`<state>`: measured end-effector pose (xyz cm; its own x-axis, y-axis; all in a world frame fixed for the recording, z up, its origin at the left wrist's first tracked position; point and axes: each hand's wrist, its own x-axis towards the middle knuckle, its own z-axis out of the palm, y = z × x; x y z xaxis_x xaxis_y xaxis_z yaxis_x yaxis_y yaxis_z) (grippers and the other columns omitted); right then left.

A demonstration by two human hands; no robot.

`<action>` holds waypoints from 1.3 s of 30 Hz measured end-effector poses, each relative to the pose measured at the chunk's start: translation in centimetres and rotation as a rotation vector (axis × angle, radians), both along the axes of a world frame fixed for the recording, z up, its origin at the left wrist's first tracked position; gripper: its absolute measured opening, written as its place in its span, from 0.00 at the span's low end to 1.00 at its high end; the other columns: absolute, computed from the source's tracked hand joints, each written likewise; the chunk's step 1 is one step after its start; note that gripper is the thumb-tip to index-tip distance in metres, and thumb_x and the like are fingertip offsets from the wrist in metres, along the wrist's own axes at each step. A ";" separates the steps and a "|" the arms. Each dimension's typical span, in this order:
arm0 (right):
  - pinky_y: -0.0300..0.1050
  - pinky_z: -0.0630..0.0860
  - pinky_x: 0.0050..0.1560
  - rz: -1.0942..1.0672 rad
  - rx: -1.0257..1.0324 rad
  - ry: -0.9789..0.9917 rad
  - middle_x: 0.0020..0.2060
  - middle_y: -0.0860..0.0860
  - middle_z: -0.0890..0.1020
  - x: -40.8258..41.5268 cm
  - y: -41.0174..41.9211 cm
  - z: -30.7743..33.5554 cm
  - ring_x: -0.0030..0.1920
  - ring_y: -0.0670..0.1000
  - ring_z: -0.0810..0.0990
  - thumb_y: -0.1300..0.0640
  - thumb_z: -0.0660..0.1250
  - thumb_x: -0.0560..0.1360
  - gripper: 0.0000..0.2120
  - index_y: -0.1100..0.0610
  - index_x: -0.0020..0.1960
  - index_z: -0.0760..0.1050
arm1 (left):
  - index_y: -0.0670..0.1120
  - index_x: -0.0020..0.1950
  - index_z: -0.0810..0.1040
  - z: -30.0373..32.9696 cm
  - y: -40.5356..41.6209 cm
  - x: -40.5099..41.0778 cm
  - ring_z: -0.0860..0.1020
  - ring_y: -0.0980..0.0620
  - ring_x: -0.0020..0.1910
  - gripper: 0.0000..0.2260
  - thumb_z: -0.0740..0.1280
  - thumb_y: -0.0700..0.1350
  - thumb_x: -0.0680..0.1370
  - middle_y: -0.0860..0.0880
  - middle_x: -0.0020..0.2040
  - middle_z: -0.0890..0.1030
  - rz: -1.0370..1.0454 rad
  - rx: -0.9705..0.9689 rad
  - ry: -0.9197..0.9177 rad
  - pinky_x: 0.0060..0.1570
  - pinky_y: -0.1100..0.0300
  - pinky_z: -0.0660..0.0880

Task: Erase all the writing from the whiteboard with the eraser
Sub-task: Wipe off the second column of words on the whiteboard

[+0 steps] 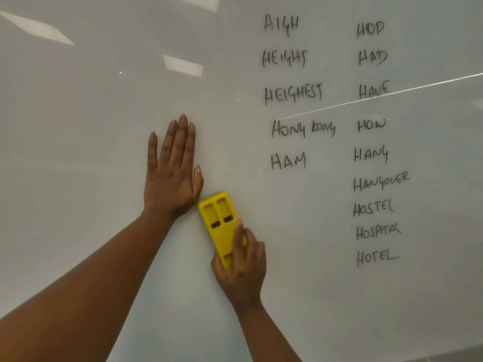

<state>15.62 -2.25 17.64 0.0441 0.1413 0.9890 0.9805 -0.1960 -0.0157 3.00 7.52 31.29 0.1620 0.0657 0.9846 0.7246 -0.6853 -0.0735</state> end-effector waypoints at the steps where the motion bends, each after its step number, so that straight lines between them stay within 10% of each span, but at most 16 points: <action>1: 0.45 0.67 0.37 0.009 -0.037 -0.092 0.54 0.54 0.70 0.6 -0.4 -0.7 0.38 0.54 0.66 0.49 0.64 0.67 0.35 0.58 0.71 0.58 | 0.39 0.76 0.52 0.0 0.0 0.0 0.52 0.45 0.76 0.29 0.50 0.48 0.77 0.41 0.77 0.54 -0.001 0.000 0.000 0.73 0.46 0.44; 5: 0.45 0.69 0.33 0.008 -0.152 -0.256 0.54 0.53 0.71 4.5 -2.4 -1.1 0.37 0.53 0.65 0.49 0.66 0.63 0.39 0.55 0.71 0.58 | 0.39 0.76 0.55 0.2 0.1 -0.1 0.54 0.44 0.75 0.29 0.50 0.49 0.77 0.40 0.76 0.57 0.010 0.011 -0.004 0.72 0.47 0.45; 15: 0.50 0.81 0.38 -0.035 0.161 0.339 0.61 0.55 0.65 6.8 -4.1 6.0 0.49 0.58 0.76 0.42 0.60 0.71 0.35 0.59 0.73 0.58 | 0.38 0.75 0.56 7.6 -1.1 -0.2 0.56 0.44 0.74 0.29 0.50 0.52 0.78 0.39 0.75 0.59 -0.062 0.083 0.009 0.72 0.50 0.46; 30: 0.49 0.73 0.52 -0.053 0.384 0.329 0.67 0.61 0.69 8.3 -2.7 12.0 0.58 0.54 0.68 0.45 0.60 0.74 0.32 0.63 0.71 0.63 | 0.39 0.77 0.51 10.1 1.2 -0.4 0.50 0.47 0.76 0.29 0.46 0.54 0.80 0.42 0.77 0.53 0.030 0.128 0.061 0.74 0.48 0.46; 39: 0.42 0.74 0.38 -0.029 0.183 0.017 0.69 0.54 0.65 4.9 -1.2 10.7 0.42 0.53 0.70 0.48 0.63 0.73 0.31 0.57 0.73 0.59 | 0.38 0.77 0.51 9.9 1.2 -0.4 0.51 0.46 0.76 0.29 0.46 0.53 0.79 0.41 0.77 0.53 0.024 0.145 0.065 0.74 0.47 0.46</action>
